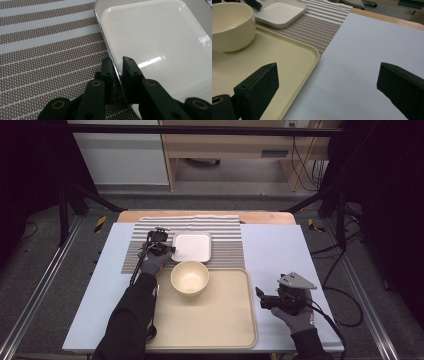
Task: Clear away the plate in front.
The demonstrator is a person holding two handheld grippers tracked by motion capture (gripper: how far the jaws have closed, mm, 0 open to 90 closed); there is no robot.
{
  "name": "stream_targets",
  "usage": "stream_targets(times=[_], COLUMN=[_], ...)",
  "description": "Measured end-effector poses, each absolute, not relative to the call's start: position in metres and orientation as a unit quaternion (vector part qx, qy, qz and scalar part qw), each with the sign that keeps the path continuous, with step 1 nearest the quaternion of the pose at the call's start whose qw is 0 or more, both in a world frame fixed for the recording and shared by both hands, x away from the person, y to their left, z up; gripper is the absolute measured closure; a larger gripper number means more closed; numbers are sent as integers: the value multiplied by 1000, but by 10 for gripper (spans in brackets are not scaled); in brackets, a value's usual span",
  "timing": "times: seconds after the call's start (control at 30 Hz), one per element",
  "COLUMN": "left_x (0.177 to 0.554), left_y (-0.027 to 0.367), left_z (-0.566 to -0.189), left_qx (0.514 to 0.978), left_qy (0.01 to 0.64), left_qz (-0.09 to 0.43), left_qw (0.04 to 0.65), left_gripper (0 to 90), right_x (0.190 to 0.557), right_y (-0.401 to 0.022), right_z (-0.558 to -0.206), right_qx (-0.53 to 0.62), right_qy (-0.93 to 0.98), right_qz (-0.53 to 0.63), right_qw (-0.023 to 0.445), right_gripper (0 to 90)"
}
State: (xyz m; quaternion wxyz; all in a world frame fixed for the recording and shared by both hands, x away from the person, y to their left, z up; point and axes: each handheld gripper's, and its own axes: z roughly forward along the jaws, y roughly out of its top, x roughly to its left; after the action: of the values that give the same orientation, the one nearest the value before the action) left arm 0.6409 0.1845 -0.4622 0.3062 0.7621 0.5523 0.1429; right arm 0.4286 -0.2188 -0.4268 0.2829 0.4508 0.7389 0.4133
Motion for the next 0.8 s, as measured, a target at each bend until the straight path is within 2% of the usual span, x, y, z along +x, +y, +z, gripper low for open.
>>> stream_targets(times=[0.33, 0.8], left_x=[635, 629], left_y=[185, 191], left_z=[-445, -431], left_qx=[743, 736], left_qy=[556, 549], left_qz=[157, 193], left_qw=[338, 346], left_gripper=[874, 885], right_x=[429, 429], right_y=[-219, -219], right_z=[-427, -427], right_qx=[450, 449], right_qy=[740, 740], right_qz=[411, 411], right_qw=[284, 285], right_gripper=[41, 41])
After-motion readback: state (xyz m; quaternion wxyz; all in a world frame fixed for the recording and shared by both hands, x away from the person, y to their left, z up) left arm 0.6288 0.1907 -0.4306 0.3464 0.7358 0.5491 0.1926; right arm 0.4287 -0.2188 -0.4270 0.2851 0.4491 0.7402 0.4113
